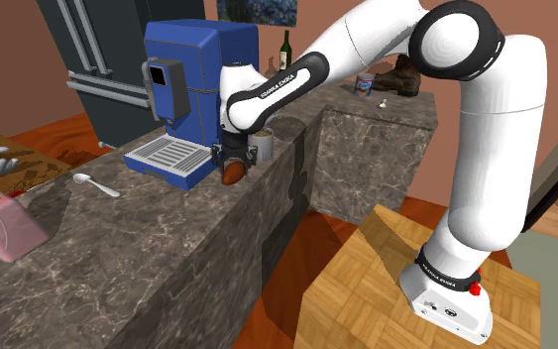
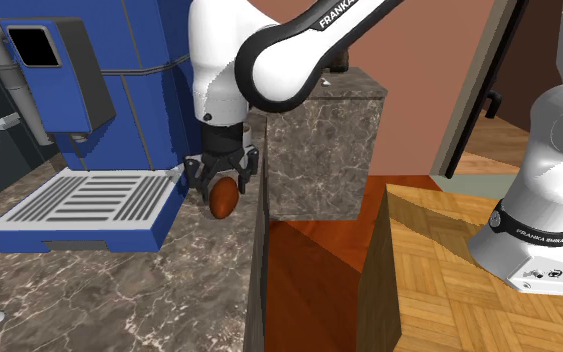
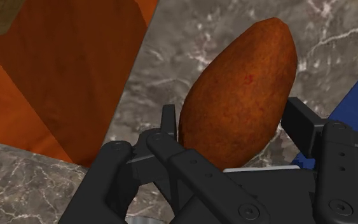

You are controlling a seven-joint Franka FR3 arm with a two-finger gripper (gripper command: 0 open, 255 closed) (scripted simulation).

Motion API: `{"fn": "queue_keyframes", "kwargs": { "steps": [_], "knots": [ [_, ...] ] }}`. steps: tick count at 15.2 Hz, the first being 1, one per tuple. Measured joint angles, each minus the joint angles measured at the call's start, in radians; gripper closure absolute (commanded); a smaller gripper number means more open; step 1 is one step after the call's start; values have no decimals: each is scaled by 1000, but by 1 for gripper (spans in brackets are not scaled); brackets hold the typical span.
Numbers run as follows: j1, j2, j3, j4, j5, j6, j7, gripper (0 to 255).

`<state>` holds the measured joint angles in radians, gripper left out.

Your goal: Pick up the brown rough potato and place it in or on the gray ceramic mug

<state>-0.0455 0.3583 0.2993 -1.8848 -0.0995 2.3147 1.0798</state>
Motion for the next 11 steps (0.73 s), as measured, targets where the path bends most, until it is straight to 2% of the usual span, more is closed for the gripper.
{"fn": "queue_keyframes", "kwargs": {
  "steps": [11],
  "knots": [
    [-7, -66, 12, 61, 27, -124, -14, 255]
  ]
}}
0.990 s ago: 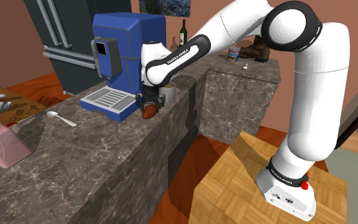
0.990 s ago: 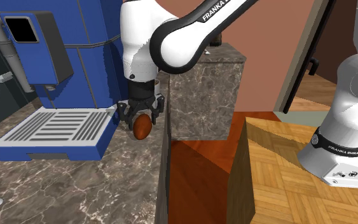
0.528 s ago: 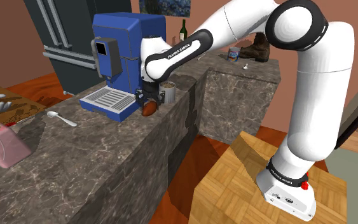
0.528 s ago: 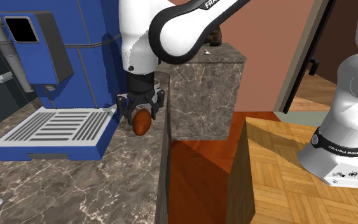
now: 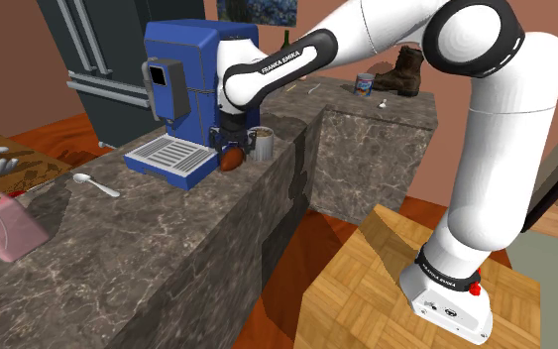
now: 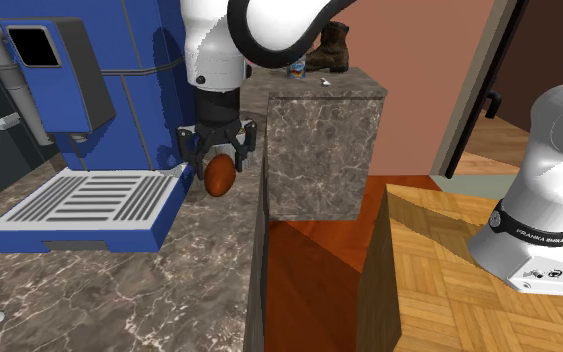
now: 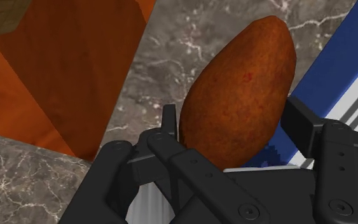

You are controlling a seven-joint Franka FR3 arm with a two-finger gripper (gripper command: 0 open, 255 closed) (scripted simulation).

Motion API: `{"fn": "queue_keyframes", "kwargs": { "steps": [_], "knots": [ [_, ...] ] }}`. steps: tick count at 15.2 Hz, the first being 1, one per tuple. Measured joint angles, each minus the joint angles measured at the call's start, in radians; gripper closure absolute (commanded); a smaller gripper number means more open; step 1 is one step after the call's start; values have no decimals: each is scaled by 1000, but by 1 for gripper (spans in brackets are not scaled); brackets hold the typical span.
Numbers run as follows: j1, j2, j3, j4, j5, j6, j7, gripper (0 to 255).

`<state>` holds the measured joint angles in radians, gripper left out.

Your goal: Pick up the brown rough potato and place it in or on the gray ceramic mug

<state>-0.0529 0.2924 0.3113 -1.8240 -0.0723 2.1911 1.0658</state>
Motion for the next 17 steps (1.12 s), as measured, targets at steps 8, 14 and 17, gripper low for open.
{"fn": "queue_keyframes", "kwargs": {
  "steps": [8, 14, 17],
  "knots": [
    [-4, -40, 5, 59, 16, -97, -8, 255],
    [-4, -57, 8, 121, 23, -175, -11, 255],
    [-5, -66, 9, 146, 27, -209, -14, 255]
  ]
}}
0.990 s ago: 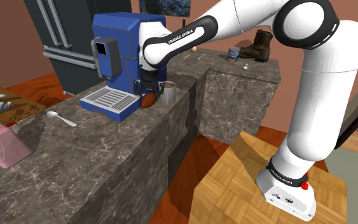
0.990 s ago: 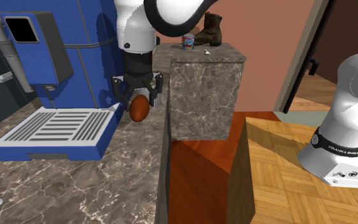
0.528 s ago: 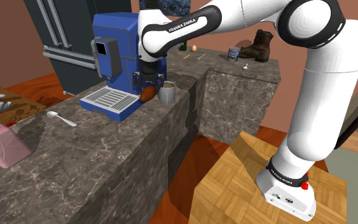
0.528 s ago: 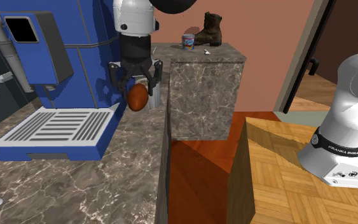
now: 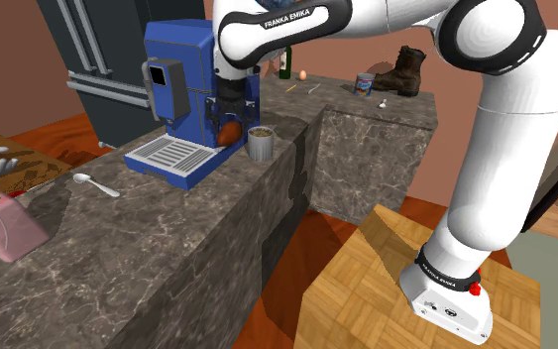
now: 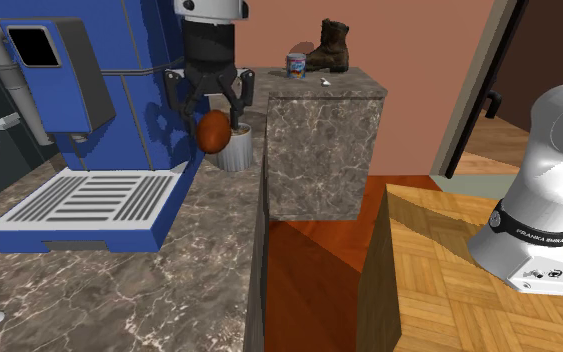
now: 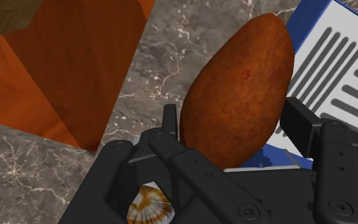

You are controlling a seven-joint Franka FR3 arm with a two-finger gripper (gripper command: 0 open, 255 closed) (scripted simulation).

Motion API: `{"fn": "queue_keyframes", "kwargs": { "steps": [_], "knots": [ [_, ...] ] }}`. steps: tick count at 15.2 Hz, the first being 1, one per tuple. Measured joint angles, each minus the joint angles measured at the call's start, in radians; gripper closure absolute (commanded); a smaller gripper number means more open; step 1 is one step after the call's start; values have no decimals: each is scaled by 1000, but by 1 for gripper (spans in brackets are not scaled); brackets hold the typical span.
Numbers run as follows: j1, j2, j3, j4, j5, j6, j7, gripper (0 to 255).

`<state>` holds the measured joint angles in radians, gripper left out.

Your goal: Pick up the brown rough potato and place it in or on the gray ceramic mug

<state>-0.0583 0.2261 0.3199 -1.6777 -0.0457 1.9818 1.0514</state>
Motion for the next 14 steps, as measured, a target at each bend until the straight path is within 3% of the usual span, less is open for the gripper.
{"fn": "queue_keyframes", "kwargs": {
  "steps": [5, 14],
  "knots": [
    [-14, -5, -7, 42, 6, -46, -24, 255],
    [-123, 70, -72, 163, 18, -98, -205, 255]
  ]
}}
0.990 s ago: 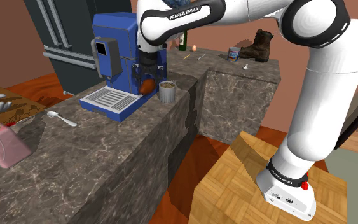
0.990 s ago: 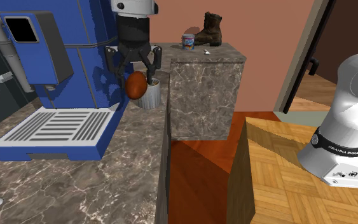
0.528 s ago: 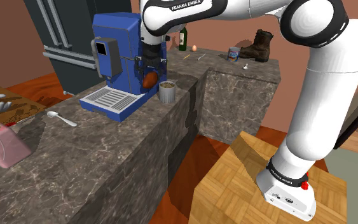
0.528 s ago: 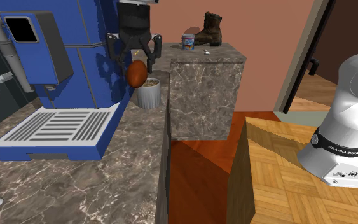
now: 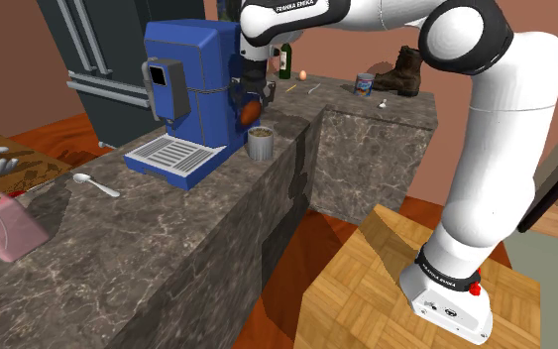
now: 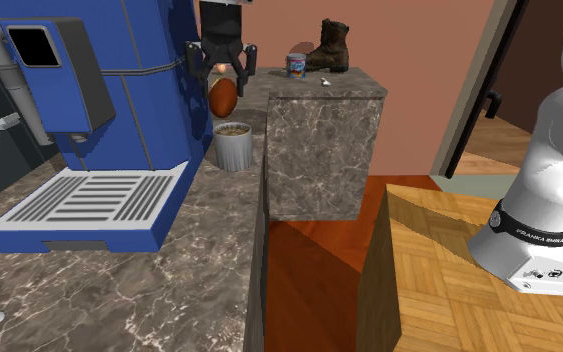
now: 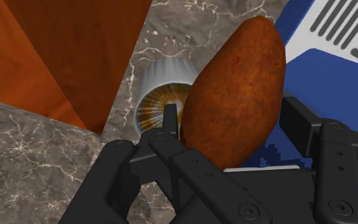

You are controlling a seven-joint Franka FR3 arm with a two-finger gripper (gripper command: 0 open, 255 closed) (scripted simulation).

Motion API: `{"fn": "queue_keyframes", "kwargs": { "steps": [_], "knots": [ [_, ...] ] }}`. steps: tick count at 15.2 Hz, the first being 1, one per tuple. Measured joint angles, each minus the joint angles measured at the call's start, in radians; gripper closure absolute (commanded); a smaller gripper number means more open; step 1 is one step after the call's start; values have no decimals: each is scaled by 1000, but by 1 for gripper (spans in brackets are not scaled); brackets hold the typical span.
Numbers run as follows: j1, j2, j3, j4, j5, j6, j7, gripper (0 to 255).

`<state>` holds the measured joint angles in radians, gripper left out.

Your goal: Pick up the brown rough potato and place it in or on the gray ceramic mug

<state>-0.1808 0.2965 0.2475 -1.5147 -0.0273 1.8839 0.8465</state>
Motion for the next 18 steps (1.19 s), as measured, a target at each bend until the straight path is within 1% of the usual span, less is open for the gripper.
{"fn": "queue_keyframes", "kwargs": {
  "steps": [3, 5, 8, 16, 18],
  "knots": [
    [-35, 41, -20, 58, 2, -19, -59, 255],
    [-59, 90, -34, 133, 0, -47, -99, 255],
    [-75, 97, -41, 118, 2, -26, -123, 255],
    [-79, 102, -43, 20, 2, 77, -128, 255],
    [-78, 113, -44, 9, 0, 98, -127, 255]
  ]
}}
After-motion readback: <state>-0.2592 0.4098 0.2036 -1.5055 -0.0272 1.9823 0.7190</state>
